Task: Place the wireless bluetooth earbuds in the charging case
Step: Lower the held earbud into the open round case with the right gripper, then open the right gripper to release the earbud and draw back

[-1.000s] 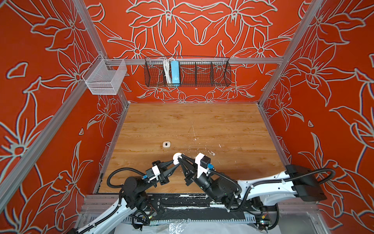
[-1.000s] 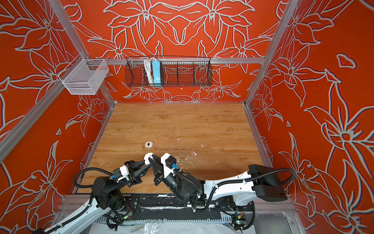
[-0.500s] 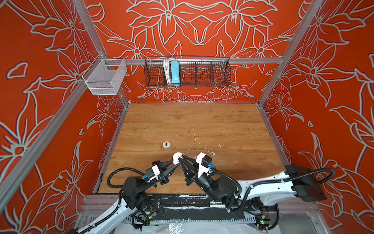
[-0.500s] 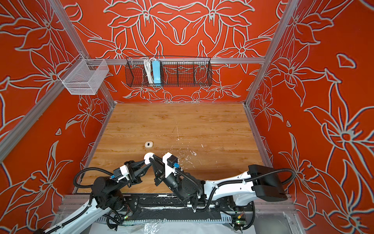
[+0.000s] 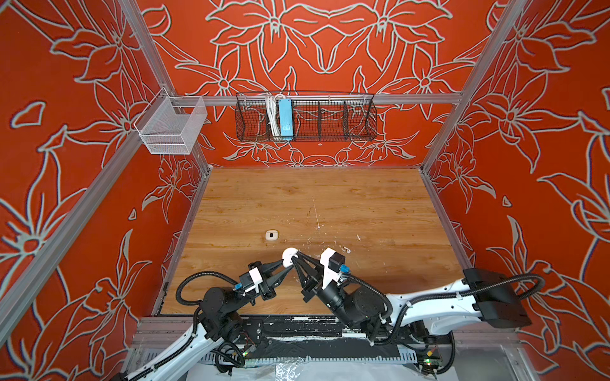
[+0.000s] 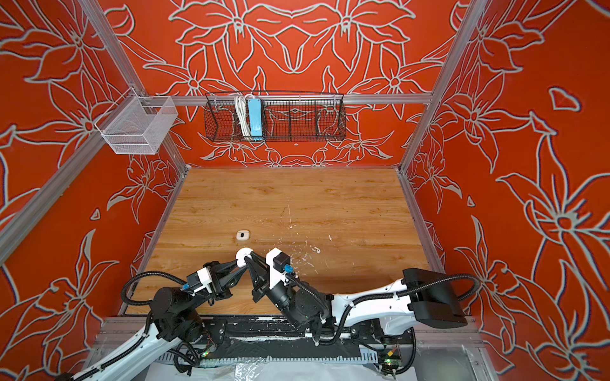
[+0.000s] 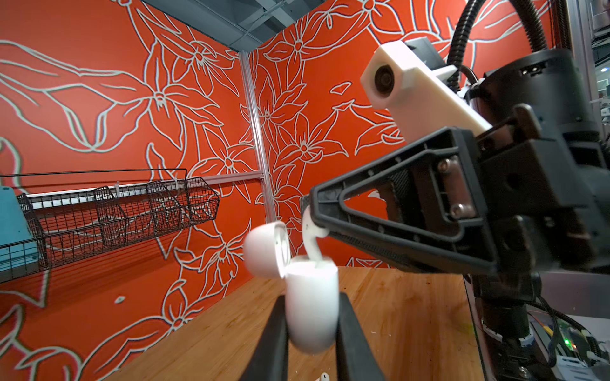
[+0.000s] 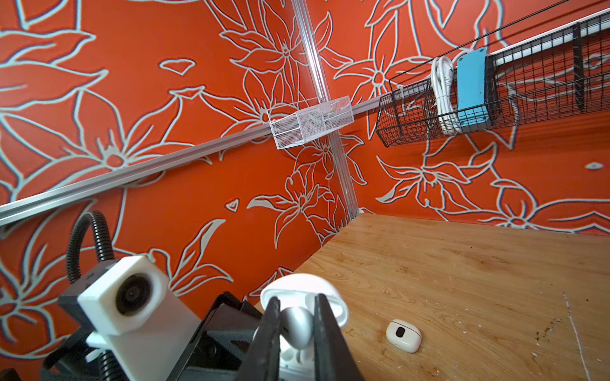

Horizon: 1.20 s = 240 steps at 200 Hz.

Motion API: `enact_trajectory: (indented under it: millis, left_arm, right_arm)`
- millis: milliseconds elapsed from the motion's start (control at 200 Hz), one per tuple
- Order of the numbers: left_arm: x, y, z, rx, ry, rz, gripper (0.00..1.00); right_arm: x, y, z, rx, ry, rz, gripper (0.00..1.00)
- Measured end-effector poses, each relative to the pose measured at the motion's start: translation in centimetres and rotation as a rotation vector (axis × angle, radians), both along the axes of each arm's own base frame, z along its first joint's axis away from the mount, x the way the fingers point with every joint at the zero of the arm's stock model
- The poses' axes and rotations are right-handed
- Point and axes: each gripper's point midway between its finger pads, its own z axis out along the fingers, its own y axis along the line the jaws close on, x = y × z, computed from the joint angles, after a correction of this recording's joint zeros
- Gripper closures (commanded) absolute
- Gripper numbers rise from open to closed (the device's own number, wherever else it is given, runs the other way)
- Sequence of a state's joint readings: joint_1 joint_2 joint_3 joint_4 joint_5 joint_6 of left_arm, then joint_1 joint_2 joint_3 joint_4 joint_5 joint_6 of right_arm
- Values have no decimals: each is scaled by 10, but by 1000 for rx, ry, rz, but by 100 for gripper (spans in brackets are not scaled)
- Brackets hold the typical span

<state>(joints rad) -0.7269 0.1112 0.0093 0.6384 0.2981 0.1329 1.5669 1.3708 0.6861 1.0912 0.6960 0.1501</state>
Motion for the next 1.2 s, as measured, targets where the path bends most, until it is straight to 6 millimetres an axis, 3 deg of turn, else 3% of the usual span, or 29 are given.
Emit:
enact_trajectory:
  millis: [525, 851, 981, 1201]
  left_arm:
    - [0, 1, 0, -2, 3, 4, 100]
    - [1, -2, -7, 20, 22, -6, 100]
    - [0, -2, -7, 21, 21, -10, 100]
    - [-1, -2, -7, 24, 20, -13, 100]
  right_arm:
    - [-2, 2, -3, -23, -12, 3, 90]
    - [-8, -1, -19, -78, -54, 24, 88]
    - [-8, -1, -20, -85, -58, 26, 68]
    - [-15, 1, -26, -158, -80, 40, 51]
